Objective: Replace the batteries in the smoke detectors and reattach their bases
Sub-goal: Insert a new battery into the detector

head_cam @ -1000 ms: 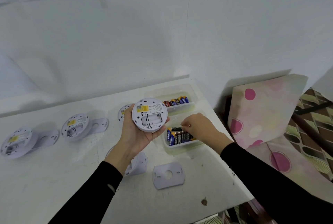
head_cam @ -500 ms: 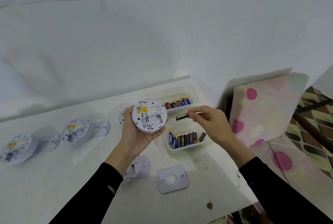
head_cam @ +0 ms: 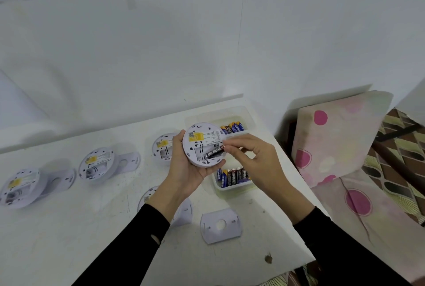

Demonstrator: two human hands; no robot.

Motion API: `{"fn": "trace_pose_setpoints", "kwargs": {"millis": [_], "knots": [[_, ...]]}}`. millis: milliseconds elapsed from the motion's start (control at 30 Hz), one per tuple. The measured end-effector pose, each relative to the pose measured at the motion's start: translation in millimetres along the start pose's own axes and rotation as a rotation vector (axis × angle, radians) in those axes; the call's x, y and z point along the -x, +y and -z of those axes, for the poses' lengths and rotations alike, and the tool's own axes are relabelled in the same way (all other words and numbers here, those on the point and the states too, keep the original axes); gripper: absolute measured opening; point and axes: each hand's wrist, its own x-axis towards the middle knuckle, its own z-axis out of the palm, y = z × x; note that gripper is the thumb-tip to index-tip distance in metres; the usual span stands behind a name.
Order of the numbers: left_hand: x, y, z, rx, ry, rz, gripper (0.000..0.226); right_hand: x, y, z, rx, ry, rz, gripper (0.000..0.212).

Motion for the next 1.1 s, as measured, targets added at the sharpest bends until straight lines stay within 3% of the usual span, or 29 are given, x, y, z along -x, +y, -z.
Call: {"fn": "trace_pose_setpoints", "kwargs": {"millis": [233, 800, 900, 967, 1100], "knots": [[-1, 1, -2, 0.046, 0.009, 0.005, 0.068, 2, 4, -9, 0.061, 0.006, 0.013, 0.017], [-4, 10, -4, -0.015, -0.046, 0.032, 0.064, -15, -9, 0, 0.252, -0.181, -0.056, 0.015], [-5, 14, -1, 0.005, -0.033, 0.027, 0.064, -18, -4, 7, 0.077, -0.088, -0.128, 0.009], [-5, 16, 1, 0.019, -0.025, 0.022, 0.064, -22, 10, 12, 0.158, -0.059, -0.223, 0.01], [-4, 15, 4, 0.038, -0.026, 0.04, 0.066, -26, 36, 12, 0.594, -0.408, -0.357, 0.019]]}}
